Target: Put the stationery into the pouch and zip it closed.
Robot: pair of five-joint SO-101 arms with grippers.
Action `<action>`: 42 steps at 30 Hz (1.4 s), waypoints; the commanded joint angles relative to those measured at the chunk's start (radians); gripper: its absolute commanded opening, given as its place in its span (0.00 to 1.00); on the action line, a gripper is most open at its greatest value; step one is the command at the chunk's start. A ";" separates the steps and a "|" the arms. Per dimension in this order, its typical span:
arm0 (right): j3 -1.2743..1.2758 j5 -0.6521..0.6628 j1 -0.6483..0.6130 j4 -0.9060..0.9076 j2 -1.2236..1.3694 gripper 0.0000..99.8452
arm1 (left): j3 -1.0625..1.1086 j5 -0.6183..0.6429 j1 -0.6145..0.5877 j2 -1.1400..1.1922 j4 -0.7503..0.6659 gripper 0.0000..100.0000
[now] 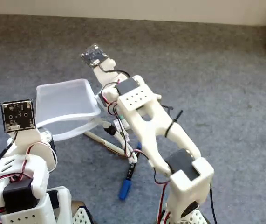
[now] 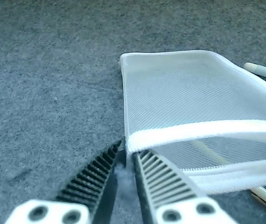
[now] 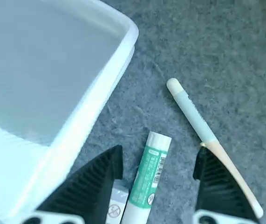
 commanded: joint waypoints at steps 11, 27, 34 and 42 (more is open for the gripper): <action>-0.317 0.097 0.050 -0.021 0.266 0.24 | -0.015 0.012 -0.016 0.015 0.003 0.01; -0.486 0.098 0.088 -0.021 0.458 0.24 | -0.013 0.012 -0.015 0.015 0.003 0.01; -0.544 0.098 0.090 -0.021 0.536 0.24 | -0.013 0.012 -0.015 0.015 0.003 0.01; -0.544 0.098 0.128 0.015 0.549 0.19 | -0.013 0.012 -0.015 0.015 0.003 0.01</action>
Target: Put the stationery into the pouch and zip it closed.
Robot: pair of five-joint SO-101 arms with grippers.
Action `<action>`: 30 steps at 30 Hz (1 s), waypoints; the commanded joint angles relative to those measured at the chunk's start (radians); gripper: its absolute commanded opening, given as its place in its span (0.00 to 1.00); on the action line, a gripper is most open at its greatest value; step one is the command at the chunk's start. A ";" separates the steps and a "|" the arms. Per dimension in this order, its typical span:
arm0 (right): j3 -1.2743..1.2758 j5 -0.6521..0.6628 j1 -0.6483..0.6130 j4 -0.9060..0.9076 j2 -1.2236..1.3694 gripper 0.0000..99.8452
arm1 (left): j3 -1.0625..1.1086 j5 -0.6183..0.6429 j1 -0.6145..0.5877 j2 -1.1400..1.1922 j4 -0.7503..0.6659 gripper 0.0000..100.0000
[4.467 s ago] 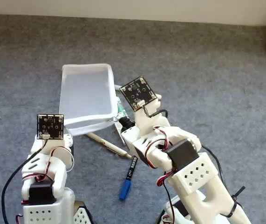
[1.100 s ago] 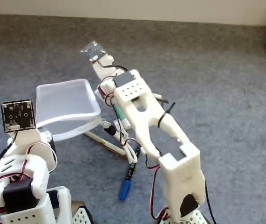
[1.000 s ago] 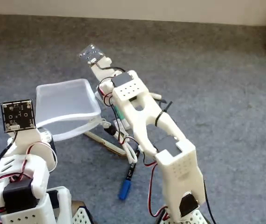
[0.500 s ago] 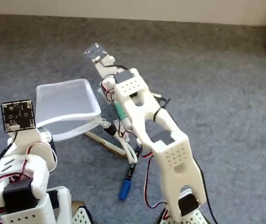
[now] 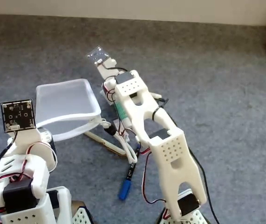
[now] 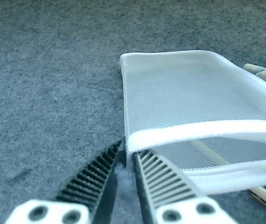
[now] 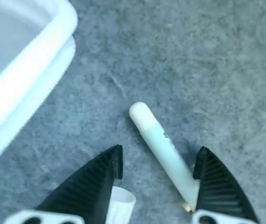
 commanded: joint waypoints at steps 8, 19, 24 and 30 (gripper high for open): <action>-0.062 0.114 0.044 0.120 -0.027 0.06 | -0.008 0.012 -0.016 0.015 0.003 0.01; -0.130 0.149 0.090 0.278 -0.030 0.01 | 0.002 0.012 -0.016 0.015 -0.002 0.01; -0.271 0.149 0.117 0.441 -0.025 0.01 | 0.002 0.012 -0.016 0.015 -0.003 0.01; -0.355 0.146 0.117 0.553 -0.025 0.01 | 0.002 0.012 -0.016 0.015 -0.003 0.01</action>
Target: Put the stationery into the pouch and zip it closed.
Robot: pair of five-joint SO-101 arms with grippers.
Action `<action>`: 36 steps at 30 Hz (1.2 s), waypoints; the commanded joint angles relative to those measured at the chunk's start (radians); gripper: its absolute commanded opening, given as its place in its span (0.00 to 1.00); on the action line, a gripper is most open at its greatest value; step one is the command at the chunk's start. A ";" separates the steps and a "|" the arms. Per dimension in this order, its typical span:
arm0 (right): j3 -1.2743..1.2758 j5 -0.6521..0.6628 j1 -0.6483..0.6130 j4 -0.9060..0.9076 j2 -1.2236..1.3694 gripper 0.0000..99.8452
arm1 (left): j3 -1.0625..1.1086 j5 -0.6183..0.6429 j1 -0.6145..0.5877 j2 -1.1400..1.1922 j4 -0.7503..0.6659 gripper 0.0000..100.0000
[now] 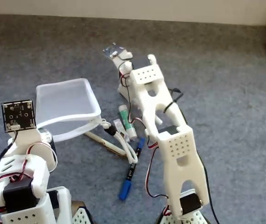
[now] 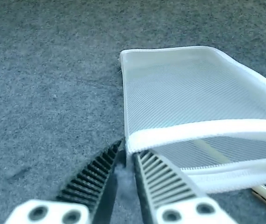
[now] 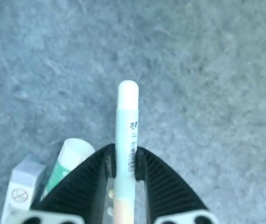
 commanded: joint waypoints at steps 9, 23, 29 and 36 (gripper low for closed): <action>-0.162 0.005 0.007 0.214 -0.031 0.01 | -0.019 0.008 -0.013 0.022 -0.003 0.01; -0.274 -0.094 0.005 0.300 -0.036 0.01 | -0.084 -0.012 0.021 0.056 0.005 0.01; -0.266 -0.127 0.008 0.300 -0.033 0.01 | -0.211 -0.012 0.044 0.309 0.005 0.01; -0.268 -0.127 0.022 0.294 0.056 0.01 | -0.351 -0.006 0.050 0.443 0.046 0.01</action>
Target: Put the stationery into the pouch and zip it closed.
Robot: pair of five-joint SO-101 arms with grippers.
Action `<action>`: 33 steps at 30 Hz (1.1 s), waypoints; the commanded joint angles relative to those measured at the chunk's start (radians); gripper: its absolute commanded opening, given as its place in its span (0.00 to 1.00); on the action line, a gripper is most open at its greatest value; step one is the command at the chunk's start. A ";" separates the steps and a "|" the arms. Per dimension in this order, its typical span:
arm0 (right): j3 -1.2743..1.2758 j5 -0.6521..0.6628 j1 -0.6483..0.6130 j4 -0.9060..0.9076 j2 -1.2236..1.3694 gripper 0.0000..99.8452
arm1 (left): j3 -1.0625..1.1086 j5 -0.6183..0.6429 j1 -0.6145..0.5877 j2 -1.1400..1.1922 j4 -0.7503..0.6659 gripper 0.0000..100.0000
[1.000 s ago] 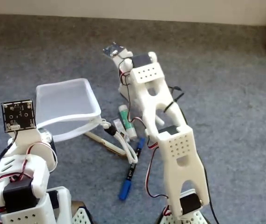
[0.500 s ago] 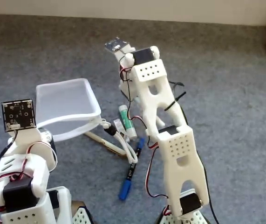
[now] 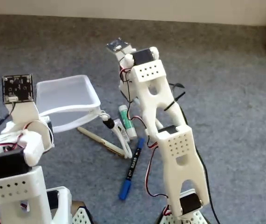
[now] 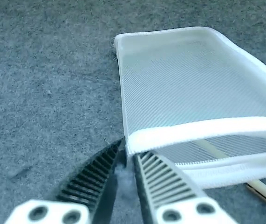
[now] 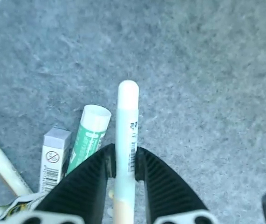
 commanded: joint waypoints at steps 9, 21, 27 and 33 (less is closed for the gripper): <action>-0.094 0.035 0.018 0.015 0.168 0.01 | -0.251 0.008 0.128 0.054 0.199 0.01; -0.099 0.068 0.013 0.019 0.165 0.01 | -0.245 0.008 0.128 0.053 0.201 0.01; -0.093 0.009 0.047 0.019 0.041 0.01 | -0.245 0.026 0.128 0.056 0.195 0.01; -0.088 -0.005 0.051 0.019 -0.038 0.01 | -0.254 0.035 0.128 0.056 0.195 0.01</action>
